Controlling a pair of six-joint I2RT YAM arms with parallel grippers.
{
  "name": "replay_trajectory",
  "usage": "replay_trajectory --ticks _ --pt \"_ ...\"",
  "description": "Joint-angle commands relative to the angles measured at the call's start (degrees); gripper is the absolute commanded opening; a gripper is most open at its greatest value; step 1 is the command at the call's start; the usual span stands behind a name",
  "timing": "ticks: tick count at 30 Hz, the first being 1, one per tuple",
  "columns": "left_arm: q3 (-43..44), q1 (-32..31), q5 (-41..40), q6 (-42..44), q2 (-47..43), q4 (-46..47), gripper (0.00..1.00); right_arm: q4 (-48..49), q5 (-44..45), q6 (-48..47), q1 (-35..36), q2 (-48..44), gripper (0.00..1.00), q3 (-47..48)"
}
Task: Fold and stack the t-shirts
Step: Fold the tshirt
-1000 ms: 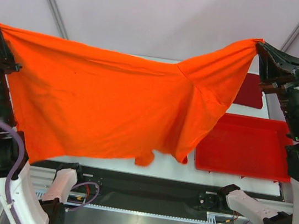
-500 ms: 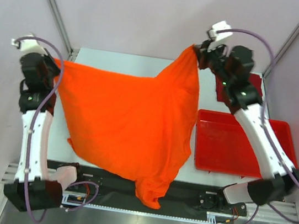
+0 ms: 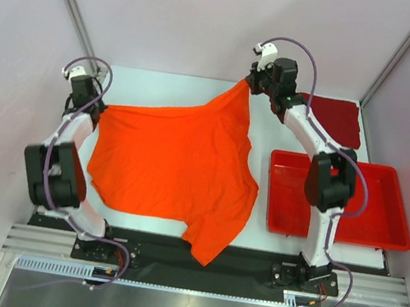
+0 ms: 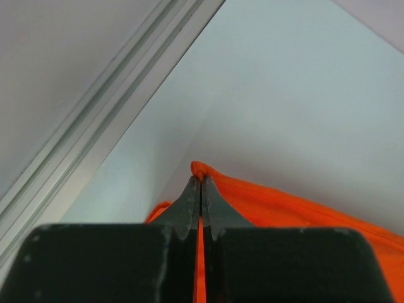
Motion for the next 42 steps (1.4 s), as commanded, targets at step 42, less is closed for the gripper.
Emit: replay_trajectory --ticks 42 --pt "46.3 0.5 4.9 -5.4 38.3 -19.4 0.00 -13.9 5.2 6.5 1.7 24.6 0.00 35.2"
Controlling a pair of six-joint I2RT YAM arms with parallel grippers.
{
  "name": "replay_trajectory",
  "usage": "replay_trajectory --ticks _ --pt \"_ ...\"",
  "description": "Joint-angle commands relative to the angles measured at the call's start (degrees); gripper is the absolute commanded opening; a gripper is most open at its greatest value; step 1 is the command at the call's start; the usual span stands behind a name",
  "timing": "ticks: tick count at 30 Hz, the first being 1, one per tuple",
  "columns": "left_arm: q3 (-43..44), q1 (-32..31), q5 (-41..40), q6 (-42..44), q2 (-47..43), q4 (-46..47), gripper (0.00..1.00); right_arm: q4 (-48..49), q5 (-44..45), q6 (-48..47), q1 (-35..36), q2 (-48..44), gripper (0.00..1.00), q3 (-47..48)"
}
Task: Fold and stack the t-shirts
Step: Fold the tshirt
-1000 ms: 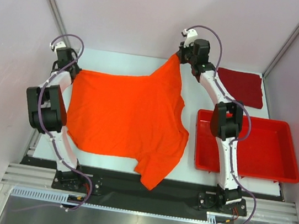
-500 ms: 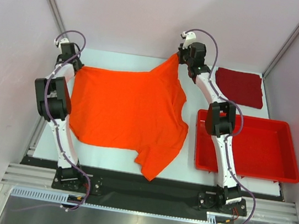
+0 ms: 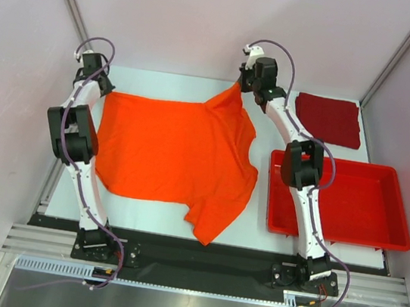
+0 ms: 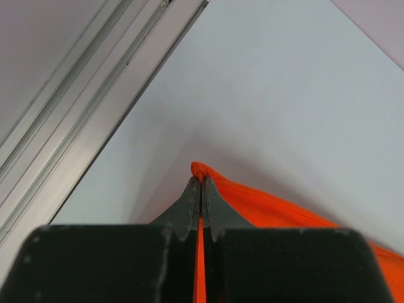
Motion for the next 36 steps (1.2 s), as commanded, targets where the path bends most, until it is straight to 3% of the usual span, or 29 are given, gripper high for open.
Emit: replay_trajectory --ticks 1,19,24,36 --pt "5.1 0.4 2.1 -1.6 -0.1 -7.7 0.00 -4.4 -1.1 2.6 2.1 -10.3 0.00 -4.5" --pt "2.1 1.2 1.1 -2.8 -4.6 -17.8 0.00 -25.0 3.8 14.7 4.8 -17.9 0.00 -7.6" --pt "1.0 2.5 0.2 -2.5 -5.5 -19.3 0.00 -24.8 0.8 15.4 5.9 -23.6 0.00 -16.1" --pt "2.7 4.7 -1.6 0.4 -3.9 -22.7 0.00 -28.3 0.8 17.3 7.4 -30.3 0.00 -26.8"
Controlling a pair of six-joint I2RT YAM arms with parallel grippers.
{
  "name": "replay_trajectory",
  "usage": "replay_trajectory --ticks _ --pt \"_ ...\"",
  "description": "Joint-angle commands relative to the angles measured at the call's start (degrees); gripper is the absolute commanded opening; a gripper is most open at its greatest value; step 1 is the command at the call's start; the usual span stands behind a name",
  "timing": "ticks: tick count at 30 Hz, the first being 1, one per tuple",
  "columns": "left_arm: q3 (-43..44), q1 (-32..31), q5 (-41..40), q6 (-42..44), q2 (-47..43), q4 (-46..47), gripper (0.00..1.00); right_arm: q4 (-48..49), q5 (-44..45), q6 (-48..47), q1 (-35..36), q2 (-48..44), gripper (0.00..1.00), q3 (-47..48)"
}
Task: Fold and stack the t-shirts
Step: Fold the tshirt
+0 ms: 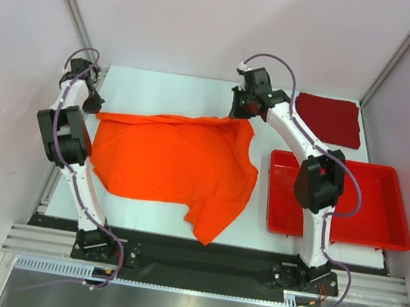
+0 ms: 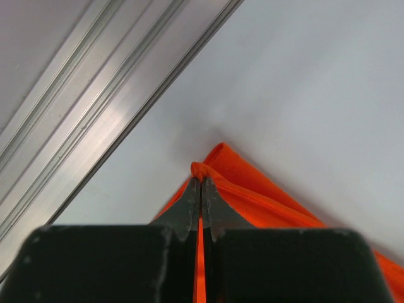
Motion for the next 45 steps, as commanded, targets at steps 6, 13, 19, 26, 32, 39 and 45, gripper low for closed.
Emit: replay_trajectory --ticks 6,13,19,26,32,39,45 --pt "1.3 1.3 0.3 1.3 -2.0 -0.9 0.00 -0.3 -0.4 1.9 -0.5 -5.0 0.00 -6.0" --pt "4.0 1.2 3.5 0.2 -1.1 -0.8 0.00 -0.2 1.0 4.4 -5.3 1.6 0.00 4.3" --pt "5.4 1.3 5.0 -0.9 -0.8 0.1 0.00 -0.6 -1.6 7.4 -10.2 10.7 0.00 21.2" --pt "9.1 1.2 6.5 -0.7 1.9 -0.5 0.00 -0.2 -4.3 5.2 -12.5 12.7 0.00 23.4" --pt "9.3 1.2 6.9 -1.1 1.9 0.7 0.00 2.1 -5.9 5.5 -13.6 9.4 0.00 19.2" --pt "5.1 1.1 6.3 -1.1 -1.4 2.6 0.00 2.7 -7.3 6.1 -11.5 2.9 0.00 11.9" --pt "2.2 1.2 4.7 -0.4 -3.9 2.6 0.00 1.0 -4.7 5.0 -9.2 -4.0 0.00 3.8"
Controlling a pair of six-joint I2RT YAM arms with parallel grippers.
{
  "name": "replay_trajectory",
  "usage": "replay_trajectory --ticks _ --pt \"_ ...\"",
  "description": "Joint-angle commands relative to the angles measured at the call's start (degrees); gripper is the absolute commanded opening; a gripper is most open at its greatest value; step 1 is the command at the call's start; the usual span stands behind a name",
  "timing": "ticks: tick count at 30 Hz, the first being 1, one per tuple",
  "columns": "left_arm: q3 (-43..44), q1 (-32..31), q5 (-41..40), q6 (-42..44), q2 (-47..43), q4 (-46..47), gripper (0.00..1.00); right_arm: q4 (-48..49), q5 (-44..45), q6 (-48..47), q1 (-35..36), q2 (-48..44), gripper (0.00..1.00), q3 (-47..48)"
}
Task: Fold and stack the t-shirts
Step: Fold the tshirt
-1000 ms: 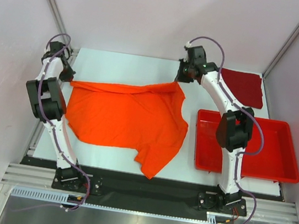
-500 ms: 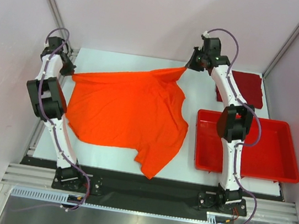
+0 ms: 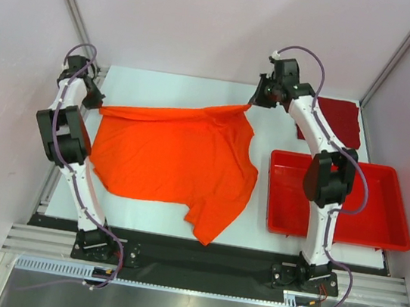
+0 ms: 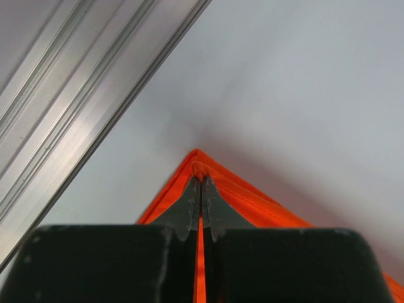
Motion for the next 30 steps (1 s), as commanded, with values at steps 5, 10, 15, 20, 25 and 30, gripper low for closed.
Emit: replay_trajectory --ticks 5,10,15,20,25,30 --pt "-4.9 0.4 -1.6 -0.2 -7.4 2.3 0.00 0.6 1.5 -0.2 1.4 -12.7 0.00 -10.7" --pt "-9.4 0.3 -2.6 -0.4 -9.9 3.2 0.00 0.2 1.1 0.5 1.4 -16.3 0.00 -16.0" --pt "-12.4 0.3 -3.4 -0.2 -11.4 3.6 0.00 1.0 0.7 1.1 1.6 -18.8 0.00 -22.3" --pt "-13.7 0.3 -3.3 -0.4 -11.7 4.1 0.00 3.0 0.0 2.6 2.0 -21.3 0.00 -28.2" --pt "-14.5 0.0 -3.4 -0.8 -11.1 4.2 0.00 3.9 -0.2 3.2 3.3 -21.9 0.00 -31.8" --pt "-16.0 -0.1 -4.1 -0.9 -11.7 4.7 0.00 4.3 0.6 2.9 3.8 -22.1 0.00 -33.8"
